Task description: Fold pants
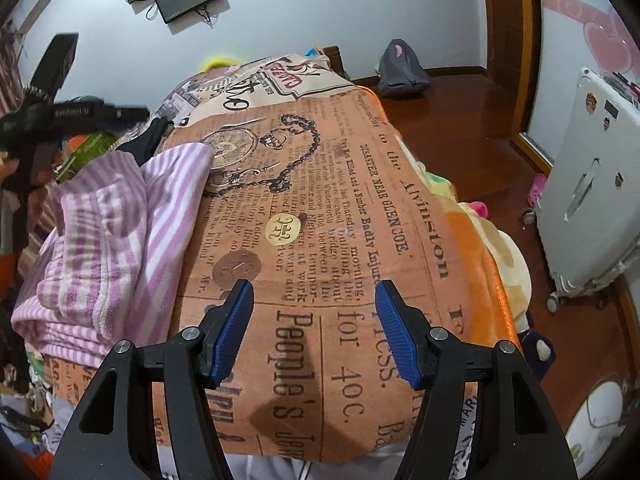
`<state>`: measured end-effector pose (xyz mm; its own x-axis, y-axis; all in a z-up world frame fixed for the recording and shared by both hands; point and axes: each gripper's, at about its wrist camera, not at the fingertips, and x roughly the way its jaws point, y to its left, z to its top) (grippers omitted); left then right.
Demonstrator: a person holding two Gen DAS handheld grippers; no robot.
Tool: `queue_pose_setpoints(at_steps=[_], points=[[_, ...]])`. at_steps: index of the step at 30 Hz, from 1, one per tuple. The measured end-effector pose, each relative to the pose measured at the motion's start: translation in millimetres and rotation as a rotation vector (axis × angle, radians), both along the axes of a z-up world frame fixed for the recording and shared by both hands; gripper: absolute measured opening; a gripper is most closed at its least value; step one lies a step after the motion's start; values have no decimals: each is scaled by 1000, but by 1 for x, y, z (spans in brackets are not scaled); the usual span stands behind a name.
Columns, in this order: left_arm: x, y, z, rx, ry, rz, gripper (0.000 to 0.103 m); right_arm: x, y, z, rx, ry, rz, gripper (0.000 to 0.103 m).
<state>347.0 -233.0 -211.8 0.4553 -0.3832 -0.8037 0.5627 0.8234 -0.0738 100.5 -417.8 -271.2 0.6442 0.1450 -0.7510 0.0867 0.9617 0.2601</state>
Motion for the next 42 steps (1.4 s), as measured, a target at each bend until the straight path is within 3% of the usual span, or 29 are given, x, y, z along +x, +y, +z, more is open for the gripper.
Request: queue_pose_setpoints(at_steps=[5,12,16,21,23,26,33,36,42], points=[[-19,39,9,42,-25,39,50,-1,4,6,1,-18,17,60],[-55,100,-19,173,43,52,50,3,23,9,16,-33,68,59],[-82,100,-35,235,42,-47,50,7,33,11,24,-40,87,59],[-102,65,-53,281,22,-188,50,7,33,14,43,-53,79,59],[-99,49,-55,273,7,-207,50,6,32,15,38,-57,72,59],[-81,28,-50,196,24,-213,50,4,26,16,35,-56,58,59],[-33,-14,-22,40,2,-137,50,-4,12,16,-3,-42,17,60],[-25,-8,-5,-28,-2,-95,50,-7,14,18,-6,-41,23,60],[-26,42,1,18,-33,12,53,-11,32,20,4,-39,77,60]])
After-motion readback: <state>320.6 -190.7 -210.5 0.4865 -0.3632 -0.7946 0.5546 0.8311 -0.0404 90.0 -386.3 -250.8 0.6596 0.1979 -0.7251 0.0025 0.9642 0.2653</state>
